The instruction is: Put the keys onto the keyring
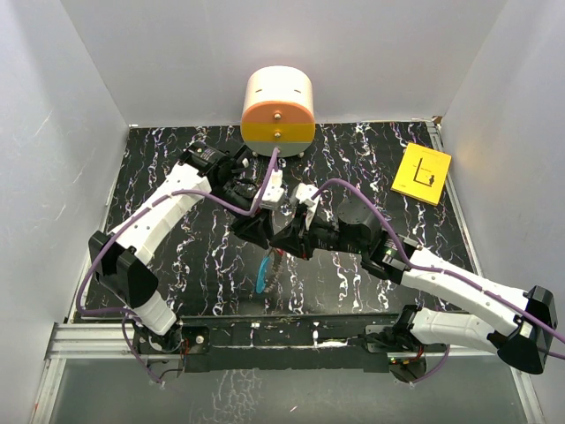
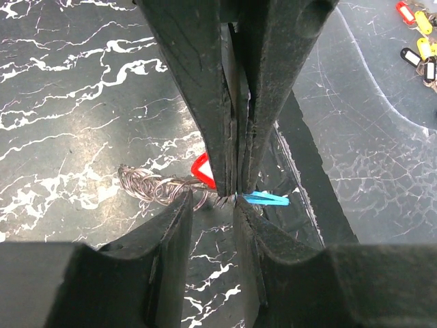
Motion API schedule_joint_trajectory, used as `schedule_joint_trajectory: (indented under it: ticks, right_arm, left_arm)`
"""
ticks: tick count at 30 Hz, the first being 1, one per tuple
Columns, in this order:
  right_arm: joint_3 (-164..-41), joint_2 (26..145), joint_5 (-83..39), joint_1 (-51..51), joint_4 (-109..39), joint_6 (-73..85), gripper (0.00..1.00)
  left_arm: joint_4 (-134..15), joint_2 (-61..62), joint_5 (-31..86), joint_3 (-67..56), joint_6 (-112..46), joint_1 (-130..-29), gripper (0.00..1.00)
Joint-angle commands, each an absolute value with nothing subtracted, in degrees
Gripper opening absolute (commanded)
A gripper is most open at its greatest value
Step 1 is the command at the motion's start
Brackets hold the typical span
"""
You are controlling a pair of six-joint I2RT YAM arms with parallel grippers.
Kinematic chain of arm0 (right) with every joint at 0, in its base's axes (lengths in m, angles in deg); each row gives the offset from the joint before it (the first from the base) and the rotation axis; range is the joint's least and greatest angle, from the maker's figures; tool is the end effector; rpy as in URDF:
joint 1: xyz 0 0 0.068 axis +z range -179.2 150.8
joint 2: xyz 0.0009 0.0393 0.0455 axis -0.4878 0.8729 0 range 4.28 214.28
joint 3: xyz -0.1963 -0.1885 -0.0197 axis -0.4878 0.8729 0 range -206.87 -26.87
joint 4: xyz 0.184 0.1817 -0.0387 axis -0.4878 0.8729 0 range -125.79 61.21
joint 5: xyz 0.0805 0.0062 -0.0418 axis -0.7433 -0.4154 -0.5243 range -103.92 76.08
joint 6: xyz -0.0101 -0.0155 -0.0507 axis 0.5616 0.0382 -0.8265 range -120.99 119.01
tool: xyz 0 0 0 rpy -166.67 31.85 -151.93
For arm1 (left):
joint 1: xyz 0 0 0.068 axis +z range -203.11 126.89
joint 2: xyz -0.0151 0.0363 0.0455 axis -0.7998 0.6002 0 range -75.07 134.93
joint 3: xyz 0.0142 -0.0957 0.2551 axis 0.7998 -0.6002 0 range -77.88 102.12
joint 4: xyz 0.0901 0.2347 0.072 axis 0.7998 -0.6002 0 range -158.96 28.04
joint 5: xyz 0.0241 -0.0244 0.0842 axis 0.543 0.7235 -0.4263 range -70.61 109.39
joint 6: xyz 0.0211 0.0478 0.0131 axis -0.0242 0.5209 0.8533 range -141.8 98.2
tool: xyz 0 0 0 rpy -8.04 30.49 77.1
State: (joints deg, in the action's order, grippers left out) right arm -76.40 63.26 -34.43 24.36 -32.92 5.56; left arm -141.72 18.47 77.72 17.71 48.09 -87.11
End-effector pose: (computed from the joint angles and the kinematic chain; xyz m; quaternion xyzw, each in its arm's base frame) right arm 0.1327 0.2008 0.3358 -0.4081 0.6583 0.4290 0.4647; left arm 0.2307 -0.1922 0.3552 0.7158 0.4941 -0.4321 0.2382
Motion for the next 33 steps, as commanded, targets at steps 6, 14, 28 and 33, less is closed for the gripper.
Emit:
schedule_joint_trajectory:
  ticks: [6,14,28,33]
  right_arm:
    - [-80.6,61.7,-33.4,24.3,-38.2,5.5,0.08]
    - [-80.6,61.4,-33.1,24.3,-38.2,5.6,0.08]
    - [-80.1,60.4,-32.2,24.3,-38.0,5.7,0.08]
    - [-79.8,59.9,-31.6,24.3,-37.1,5.7,0.08]
  left_arm:
    - [-143.2,16.0,80.7,17.1,49.5,-88.1,0.29]
    - [-143.2,15.6,81.4,16.0,49.8,-88.1,0.24]
    - [-143.2,15.9,81.7,16.2,50.0,-88.1,0.07]
    - [-143.2,15.8,81.4,16.7,49.7,-88.1,0.06]
